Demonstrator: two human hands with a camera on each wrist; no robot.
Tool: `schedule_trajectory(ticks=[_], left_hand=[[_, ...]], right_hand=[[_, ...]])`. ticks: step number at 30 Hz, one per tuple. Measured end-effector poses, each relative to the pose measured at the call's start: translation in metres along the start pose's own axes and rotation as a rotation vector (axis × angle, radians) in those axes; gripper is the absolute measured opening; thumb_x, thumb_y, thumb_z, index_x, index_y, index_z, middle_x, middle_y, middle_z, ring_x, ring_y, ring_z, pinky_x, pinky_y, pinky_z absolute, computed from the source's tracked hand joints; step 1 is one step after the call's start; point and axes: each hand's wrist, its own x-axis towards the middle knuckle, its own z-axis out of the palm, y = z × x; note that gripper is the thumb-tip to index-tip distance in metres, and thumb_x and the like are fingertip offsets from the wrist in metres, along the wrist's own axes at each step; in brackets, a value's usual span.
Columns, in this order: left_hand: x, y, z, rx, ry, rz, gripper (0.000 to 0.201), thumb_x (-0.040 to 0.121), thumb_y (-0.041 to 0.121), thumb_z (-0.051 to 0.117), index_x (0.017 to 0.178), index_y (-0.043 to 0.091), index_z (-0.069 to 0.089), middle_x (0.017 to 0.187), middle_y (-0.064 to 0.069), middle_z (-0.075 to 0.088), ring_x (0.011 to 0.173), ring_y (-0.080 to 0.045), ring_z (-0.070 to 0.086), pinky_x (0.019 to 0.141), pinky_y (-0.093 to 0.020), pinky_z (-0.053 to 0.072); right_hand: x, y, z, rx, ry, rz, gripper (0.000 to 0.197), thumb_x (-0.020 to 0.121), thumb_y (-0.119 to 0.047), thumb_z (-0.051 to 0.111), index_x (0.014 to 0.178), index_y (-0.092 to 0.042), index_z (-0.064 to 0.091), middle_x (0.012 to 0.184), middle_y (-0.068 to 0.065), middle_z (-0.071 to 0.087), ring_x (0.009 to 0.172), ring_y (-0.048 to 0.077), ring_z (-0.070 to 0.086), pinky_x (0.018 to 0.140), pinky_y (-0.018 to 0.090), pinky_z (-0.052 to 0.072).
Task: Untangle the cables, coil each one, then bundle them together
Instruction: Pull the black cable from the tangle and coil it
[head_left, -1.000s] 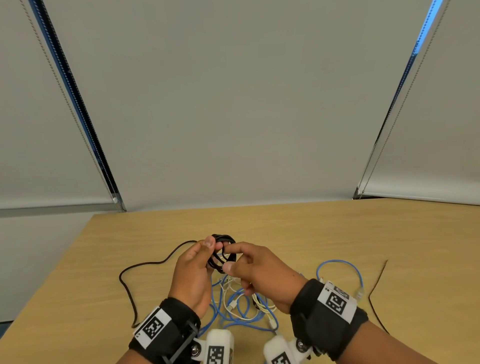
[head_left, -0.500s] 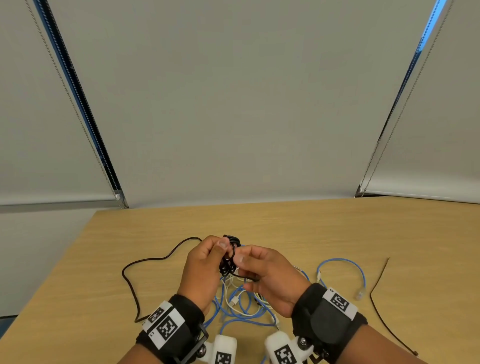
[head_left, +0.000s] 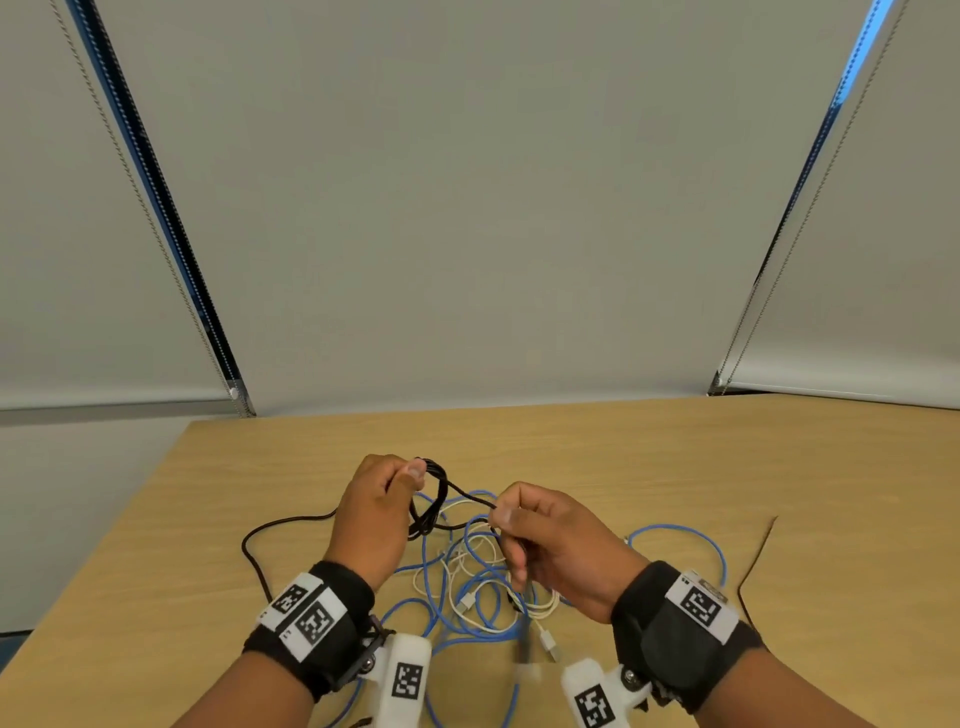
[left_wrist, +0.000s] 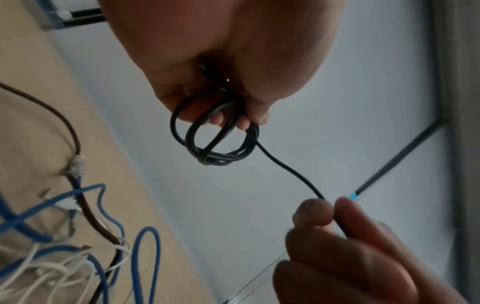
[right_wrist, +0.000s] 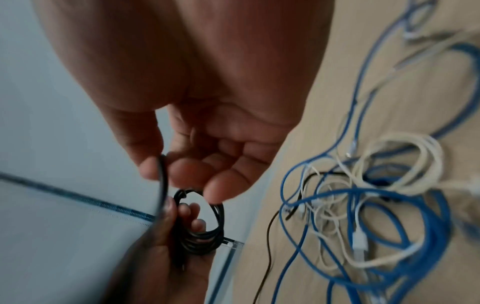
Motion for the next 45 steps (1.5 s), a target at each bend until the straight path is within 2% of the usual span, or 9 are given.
schedule_trajectory(ticks=[5, 8, 11, 17, 21, 28, 32, 40, 45], left_hand=[[0.001, 0.004, -0.004, -0.558, 0.017, -0.31, 0.027, 0.1, 0.027, 0.058, 0.08, 0.011, 0.067, 0.076, -0.003, 0.06, 0.055, -0.012, 0.053, 0.065, -0.035, 0.047], [-0.002, 0.015, -0.006, -0.892, -0.146, -0.41, 0.019, 0.095, 0.019, 0.062, 0.086, 0.005, 0.071, 0.078, -0.007, 0.066, 0.059, -0.016, 0.061, 0.062, -0.035, 0.058], [-0.008, 0.026, -0.002, -0.988, -0.301, -0.409, 0.019, 0.09, 0.018, 0.063, 0.08, 0.008, 0.076, 0.094, -0.012, 0.07, 0.064, -0.017, 0.063, 0.062, -0.034, 0.06], [-0.019, 0.028, 0.01, -0.794, -0.45, -0.381, 0.023, 0.101, 0.019, 0.054, 0.084, 0.006, 0.063, 0.112, -0.028, 0.067, 0.077, -0.033, 0.064, 0.072, -0.043, 0.062], [-0.03, 0.027, 0.022, -0.658, -0.426, -0.331, 0.024, 0.101, 0.02, 0.055, 0.086, 0.006, 0.068, 0.084, -0.012, 0.074, 0.069, -0.02, 0.061, 0.067, -0.034, 0.06], [-0.025, 0.021, 0.024, -0.53, -0.202, -0.318, 0.026, 0.101, 0.02, 0.056, 0.082, 0.01, 0.069, 0.087, -0.015, 0.074, 0.066, -0.015, 0.057, 0.072, -0.041, 0.05], [-0.024, 0.017, 0.026, -0.441, -0.06, -0.251, 0.023, 0.099, 0.021, 0.058, 0.082, 0.012, 0.07, 0.089, -0.019, 0.074, 0.069, -0.015, 0.058, 0.074, -0.041, 0.05], [-0.037, 0.019, 0.035, -0.341, -0.061, -0.074, 0.022, 0.1, 0.02, 0.057, 0.084, 0.009, 0.067, 0.077, -0.006, 0.074, 0.075, -0.021, 0.07, 0.076, -0.038, 0.056], [-0.039, 0.015, 0.036, -0.398, -0.131, -0.09, 0.021, 0.102, 0.016, 0.052, 0.089, 0.005, 0.065, 0.085, -0.007, 0.076, 0.081, -0.02, 0.074, 0.069, -0.027, 0.059]], right_hand=[[0.0, -0.014, -0.007, -0.356, 0.031, -0.039, 0.013, 0.097, -0.014, 0.065, 0.102, -0.004, 0.071, 0.072, 0.004, 0.069, 0.065, 0.015, 0.062, 0.068, 0.031, 0.052], [0.002, -0.023, -0.007, -0.607, 0.11, -0.134, 0.007, 0.094, -0.014, 0.069, 0.095, -0.013, 0.076, 0.096, 0.003, 0.075, 0.092, 0.018, 0.069, 0.088, 0.034, 0.055], [0.006, -0.028, -0.004, -0.687, 0.2, -0.24, 0.01, 0.094, -0.014, 0.068, 0.093, -0.021, 0.074, 0.093, -0.003, 0.073, 0.09, 0.012, 0.065, 0.087, 0.029, 0.052], [0.01, -0.026, 0.003, -0.182, 0.285, -0.276, 0.016, 0.099, -0.003, 0.057, 0.095, -0.011, 0.07, 0.097, 0.01, 0.073, 0.085, 0.02, 0.071, 0.074, 0.033, 0.06], [0.015, -0.028, 0.003, -0.037, 0.321, -0.228, 0.015, 0.098, 0.001, 0.058, 0.098, -0.009, 0.07, 0.092, 0.009, 0.072, 0.081, 0.021, 0.07, 0.072, 0.038, 0.06], [0.012, -0.024, 0.003, -0.43, 0.539, -0.214, 0.02, 0.096, -0.009, 0.059, 0.105, -0.027, 0.059, 0.1, -0.003, 0.061, 0.084, 0.015, 0.06, 0.082, 0.041, 0.056], [0.006, -0.016, 0.015, -0.83, 0.351, -0.271, 0.015, 0.097, -0.029, 0.059, 0.084, -0.031, 0.066, 0.077, -0.018, 0.065, 0.07, -0.001, 0.057, 0.062, 0.017, 0.045], [0.012, -0.013, 0.016, -1.118, 0.411, -0.24, 0.032, 0.093, -0.055, 0.058, 0.082, -0.026, 0.066, 0.072, -0.011, 0.054, 0.066, 0.007, 0.051, 0.058, 0.027, 0.037], [0.015, -0.018, 0.016, -1.186, 0.383, -0.238, 0.027, 0.095, -0.043, 0.061, 0.074, -0.025, 0.059, 0.078, -0.006, 0.059, 0.073, 0.015, 0.055, 0.064, 0.033, 0.047]])
